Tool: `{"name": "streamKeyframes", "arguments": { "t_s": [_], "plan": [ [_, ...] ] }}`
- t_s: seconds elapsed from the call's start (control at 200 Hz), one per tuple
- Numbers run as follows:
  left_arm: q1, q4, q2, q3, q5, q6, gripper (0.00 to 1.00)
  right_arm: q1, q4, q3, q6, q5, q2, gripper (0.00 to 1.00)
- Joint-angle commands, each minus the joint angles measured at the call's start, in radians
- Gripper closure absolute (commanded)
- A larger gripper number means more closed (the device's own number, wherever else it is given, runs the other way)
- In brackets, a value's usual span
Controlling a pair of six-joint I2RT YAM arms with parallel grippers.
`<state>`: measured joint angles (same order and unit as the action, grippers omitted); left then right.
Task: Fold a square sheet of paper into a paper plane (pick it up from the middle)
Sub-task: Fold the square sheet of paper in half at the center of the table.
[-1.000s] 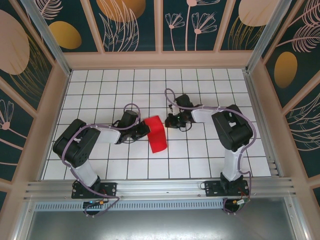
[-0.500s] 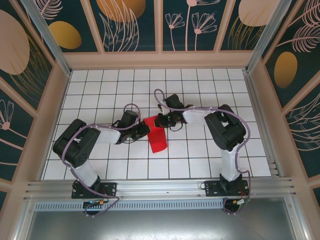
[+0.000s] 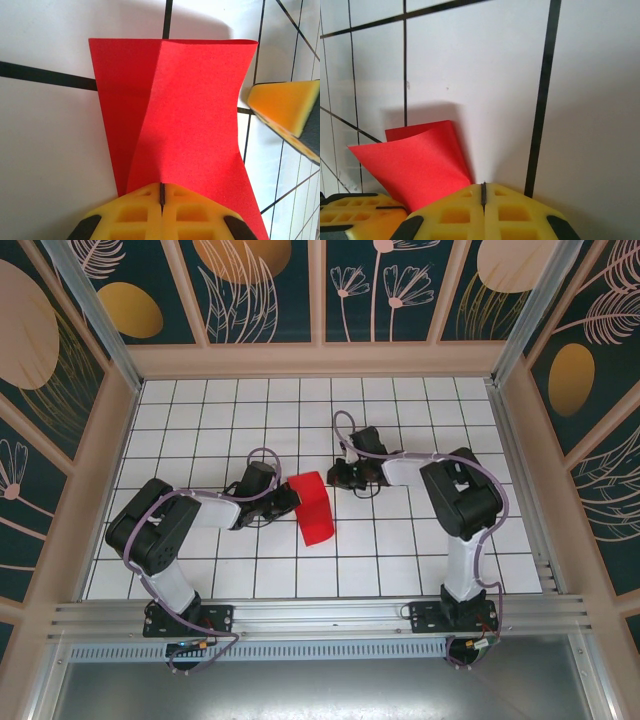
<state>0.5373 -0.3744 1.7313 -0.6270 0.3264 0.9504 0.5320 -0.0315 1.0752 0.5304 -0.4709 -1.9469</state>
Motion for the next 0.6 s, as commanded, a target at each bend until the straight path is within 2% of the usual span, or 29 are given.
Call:
{"name": "streamKeyframes", "arguments": {
  "t_s": [0.0,0.27,0.44,0.535,0.59],
  "plan": [
    [-0.005,0.221,0.074,0.059,-0.136,-0.036,1.0,0.054,-0.046,0.018,-0.012,0.008,0.038,0.98],
    [-0.006,0.227,0.065,0.066,-0.14,-0.041,1.0,0.085,-0.045,0.117,0.019,-0.007,-0.097,0.98],
    [-0.005,0.24,0.066,0.07,-0.141,-0.059,1.0,0.032,-0.128,0.11,0.052,-0.02,-0.146,0.98],
    [-0.005,0.242,0.063,0.083,-0.139,-0.067,1.0,0.021,-0.172,0.091,0.072,0.015,-0.15,0.98],
    [-0.005,0.241,0.063,0.091,-0.139,-0.07,1.0,-0.022,-0.167,0.095,0.08,0.039,-0.152,0.98]
  ]
}}
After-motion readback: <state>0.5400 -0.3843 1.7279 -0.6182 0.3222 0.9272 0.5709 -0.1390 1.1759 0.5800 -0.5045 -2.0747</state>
